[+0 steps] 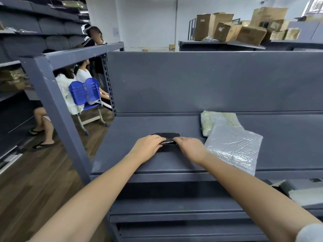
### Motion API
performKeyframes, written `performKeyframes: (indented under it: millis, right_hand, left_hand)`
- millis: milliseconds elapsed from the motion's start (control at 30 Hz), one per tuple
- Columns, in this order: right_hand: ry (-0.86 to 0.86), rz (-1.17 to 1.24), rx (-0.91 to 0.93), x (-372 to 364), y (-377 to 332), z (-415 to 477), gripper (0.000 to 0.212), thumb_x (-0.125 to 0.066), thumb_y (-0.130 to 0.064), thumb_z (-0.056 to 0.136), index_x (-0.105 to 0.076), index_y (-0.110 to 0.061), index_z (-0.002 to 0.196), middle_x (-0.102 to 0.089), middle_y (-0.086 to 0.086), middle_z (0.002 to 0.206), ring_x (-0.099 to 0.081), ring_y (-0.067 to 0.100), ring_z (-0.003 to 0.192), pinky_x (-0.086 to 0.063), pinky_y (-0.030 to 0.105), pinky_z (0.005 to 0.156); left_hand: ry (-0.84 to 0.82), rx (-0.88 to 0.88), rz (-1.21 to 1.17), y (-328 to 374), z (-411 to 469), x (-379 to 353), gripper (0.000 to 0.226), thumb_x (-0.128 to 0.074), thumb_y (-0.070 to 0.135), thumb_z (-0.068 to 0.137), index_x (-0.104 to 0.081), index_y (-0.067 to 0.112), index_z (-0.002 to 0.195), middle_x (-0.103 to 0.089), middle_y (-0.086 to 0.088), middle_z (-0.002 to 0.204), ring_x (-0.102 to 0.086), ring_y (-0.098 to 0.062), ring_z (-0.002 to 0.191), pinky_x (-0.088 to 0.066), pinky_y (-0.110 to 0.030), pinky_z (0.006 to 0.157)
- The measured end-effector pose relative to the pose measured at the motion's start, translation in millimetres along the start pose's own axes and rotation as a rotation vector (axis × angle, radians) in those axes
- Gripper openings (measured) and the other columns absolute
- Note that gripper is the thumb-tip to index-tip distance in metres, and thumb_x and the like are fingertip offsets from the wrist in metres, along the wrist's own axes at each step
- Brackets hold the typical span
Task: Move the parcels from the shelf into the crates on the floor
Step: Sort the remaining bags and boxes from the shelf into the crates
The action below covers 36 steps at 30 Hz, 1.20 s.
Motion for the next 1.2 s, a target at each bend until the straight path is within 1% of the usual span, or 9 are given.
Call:
performKeyframes:
  millis: [200,367,533,633,733,867,967,1067,1200]
  right_hand:
    - [0.211,0.472,-0.057,58.0,12.1,-15.1,0.032,-0.041,-0.017,0.099,-0.049,-0.011,0.13,-0.063,0.012,0.118,-0.058,0.031,0.103,-0.043,0.036,0.086]
    - [0.242,0.77,-0.058,86.9,10.1,-36.9,0.04,-0.056,-0.014,0.093,-0.05,-0.021,0.132,-0.058,-0.004,0.117,-0.051,0.01,0.108,-0.039,0.016,0.087]
    - [0.224,0.8,-0.031,97.6,5.0,-51.8,0.034,-0.057,-0.001,0.087,-0.064,-0.014,0.118,-0.065,-0.001,0.119,-0.057,0.014,0.111,-0.044,0.032,0.1]
    - [0.24,0.836,-0.044,102.3,3.8,-60.6,0.033,-0.057,0.001,0.087,-0.065,-0.012,0.116,-0.065,-0.002,0.115,-0.057,0.012,0.107,-0.044,0.032,0.099]
    - [0.277,0.909,-0.077,107.2,4.5,-68.6,0.033,-0.055,0.004,0.087,-0.065,-0.009,0.115,-0.065,0.0,0.114,-0.056,0.012,0.105,-0.044,0.03,0.097]
    - [0.318,1.058,-0.183,110.4,7.9,-78.6,0.032,-0.055,0.006,0.087,-0.063,-0.009,0.113,-0.063,0.004,0.112,-0.053,0.011,0.104,-0.042,0.024,0.092]
    - [0.359,1.069,-0.287,104.4,7.0,-83.5,0.03,-0.063,-0.004,0.086,-0.057,-0.013,0.114,-0.059,-0.001,0.112,-0.053,0.012,0.106,-0.044,0.034,0.098]
    - [0.401,1.08,-0.398,96.5,-4.2,-93.2,0.06,-0.072,-0.016,0.081,-0.042,-0.016,0.132,-0.045,-0.007,0.115,-0.049,0.017,0.108,-0.044,0.036,0.097]
    - [0.263,1.12,-0.329,75.0,-30.4,-111.4,0.084,-0.071,-0.017,0.082,-0.019,-0.023,0.148,-0.047,-0.016,0.118,-0.047,0.009,0.111,-0.042,0.032,0.101]
  left_hand:
    - [0.174,0.041,-0.194,12.7,5.5,53.0,0.025,-0.045,0.017,0.098,-0.062,0.014,0.116,-0.065,-0.003,0.115,-0.058,-0.025,0.105,-0.046,-0.037,0.088]
    - [0.187,0.067,-0.425,23.9,-4.7,83.1,0.02,-0.052,0.017,0.096,-0.066,0.013,0.109,-0.068,0.003,0.105,-0.06,-0.014,0.098,-0.042,-0.023,0.081]
    - [0.186,0.084,-0.527,37.6,-24.8,93.1,0.017,-0.058,0.019,0.092,-0.069,0.015,0.104,-0.069,0.005,0.103,-0.057,-0.006,0.093,-0.04,-0.014,0.077]
    - [0.255,0.124,-0.603,43.4,-37.6,97.6,0.028,-0.061,0.02,0.09,-0.062,0.024,0.118,-0.061,0.013,0.114,-0.055,-0.007,0.099,-0.042,-0.018,0.081]
    - [0.237,0.146,-0.743,51.4,-55.4,94.7,0.055,-0.062,0.018,0.09,-0.041,0.04,0.135,-0.046,0.027,0.12,-0.056,-0.008,0.081,-0.046,-0.009,0.075]
    - [0.137,0.086,-0.812,58.0,-77.9,71.2,0.063,-0.062,0.009,0.089,-0.037,0.05,0.13,-0.045,0.019,0.137,-0.044,-0.005,0.128,-0.035,-0.026,0.109]
    - [0.169,0.116,-0.83,62.6,-87.5,62.8,0.058,-0.062,0.009,0.089,-0.043,0.039,0.134,-0.045,0.019,0.135,-0.039,0.0,0.129,-0.027,-0.016,0.107]
    - [0.259,0.15,-0.891,65.0,-92.3,62.3,0.055,-0.06,0.007,0.09,-0.044,0.028,0.137,-0.045,0.017,0.135,-0.038,0.004,0.127,-0.026,-0.001,0.098]
    - [0.327,0.188,-0.969,58.6,-93.1,61.8,0.053,-0.06,0.006,0.09,-0.044,0.019,0.139,-0.046,0.012,0.138,-0.039,0.001,0.128,-0.027,-0.007,0.103]
Point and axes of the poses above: each hand's wrist, its own z-axis towards the middle knuckle, its own x-axis out of the back of the hand, y = z × x, the point moved 4 cm from there along z, towards the middle knuckle
